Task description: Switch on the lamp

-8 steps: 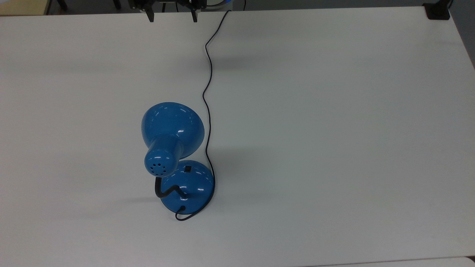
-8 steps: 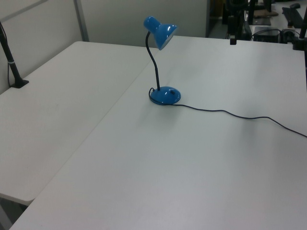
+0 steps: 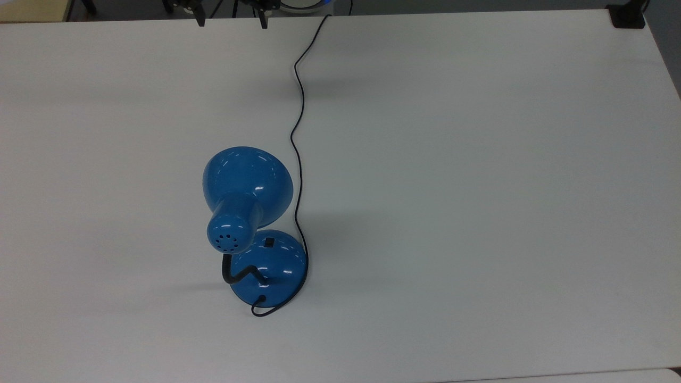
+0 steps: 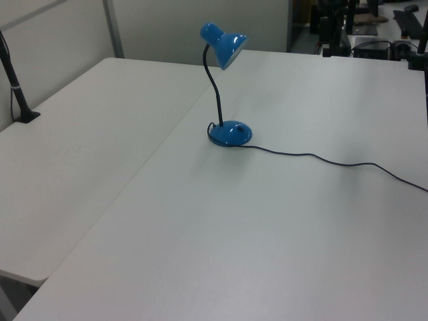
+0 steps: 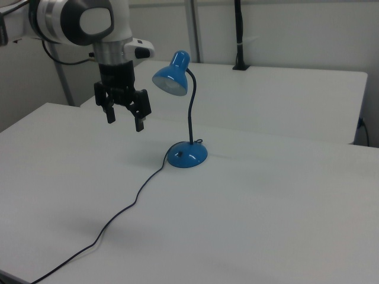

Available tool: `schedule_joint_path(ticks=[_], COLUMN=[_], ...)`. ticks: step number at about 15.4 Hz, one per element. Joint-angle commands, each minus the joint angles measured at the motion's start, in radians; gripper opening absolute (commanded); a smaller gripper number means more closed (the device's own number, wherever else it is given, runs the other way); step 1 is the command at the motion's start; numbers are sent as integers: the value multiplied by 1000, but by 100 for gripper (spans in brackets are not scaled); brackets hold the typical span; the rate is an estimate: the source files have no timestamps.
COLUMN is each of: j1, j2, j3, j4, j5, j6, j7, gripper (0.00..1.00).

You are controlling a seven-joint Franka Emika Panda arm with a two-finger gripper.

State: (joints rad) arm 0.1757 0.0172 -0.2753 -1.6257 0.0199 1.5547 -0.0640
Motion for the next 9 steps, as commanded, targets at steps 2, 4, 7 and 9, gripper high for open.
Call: schedule_joint_path(ticks=[2, 4, 7, 9], j1=[13, 13, 11, 11], j2=[6, 9, 14, 17], j3=[-21, -21, -21, -22], j4=[26, 26, 24, 24], j5=[0, 0, 3, 15], j6=[-36, -31, -15, 8], j7=[-3, -8, -68, -109], gripper=[100, 93, 47, 11])
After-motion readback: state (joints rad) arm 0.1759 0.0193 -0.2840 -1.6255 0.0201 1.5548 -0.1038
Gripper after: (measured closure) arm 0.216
